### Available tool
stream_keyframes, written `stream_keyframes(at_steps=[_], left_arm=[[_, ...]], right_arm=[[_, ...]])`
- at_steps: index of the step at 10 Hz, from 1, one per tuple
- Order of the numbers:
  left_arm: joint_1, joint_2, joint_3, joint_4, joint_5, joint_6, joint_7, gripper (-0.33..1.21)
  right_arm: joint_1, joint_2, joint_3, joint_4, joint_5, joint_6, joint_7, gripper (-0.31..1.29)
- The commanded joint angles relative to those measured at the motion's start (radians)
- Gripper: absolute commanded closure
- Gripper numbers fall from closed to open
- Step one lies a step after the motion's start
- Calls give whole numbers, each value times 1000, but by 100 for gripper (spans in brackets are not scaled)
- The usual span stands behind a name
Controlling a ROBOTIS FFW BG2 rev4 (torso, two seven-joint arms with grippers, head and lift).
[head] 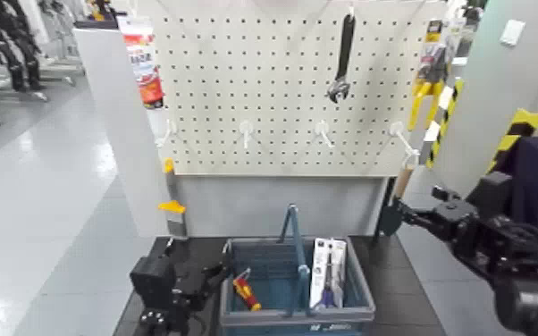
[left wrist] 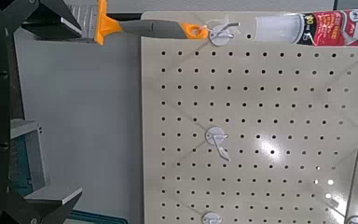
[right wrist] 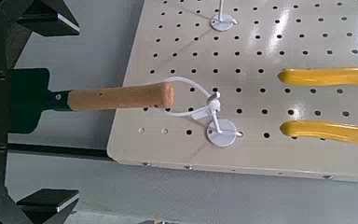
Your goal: Put the tool with the wooden handle into the crate.
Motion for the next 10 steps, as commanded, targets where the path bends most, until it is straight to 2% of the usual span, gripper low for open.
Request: stream_keyframes(at_steps=[1,3,5,6,7,8,10], left_arm=[[-7,4,-9,4,4,-2,-2,12],[-11,4,-13,5,7,-2,-3,12],[-13,4,-16,8,9,-3,-3,12],[-13,4,-16,8,10,-5,-3,12],[-11,4,-15,8,10,-5,-3,12],[-8,4,-12,8,10,-5,-3,12],[-7,2,-10,7,12,-5,-3,12]], right_arm=[[-87,5,35,136,-14,-47,21,11],[-154,23,43,242,3,-87,42,16],[-192,39,43,290,35,-101,56,23],[-194,39,43,290,41,-101,55,49],[-192,39,43,290,50,-98,50,84],[-189,39,46,282,52,-95,50,103],[-177,37,44,259,56,-84,47,109]])
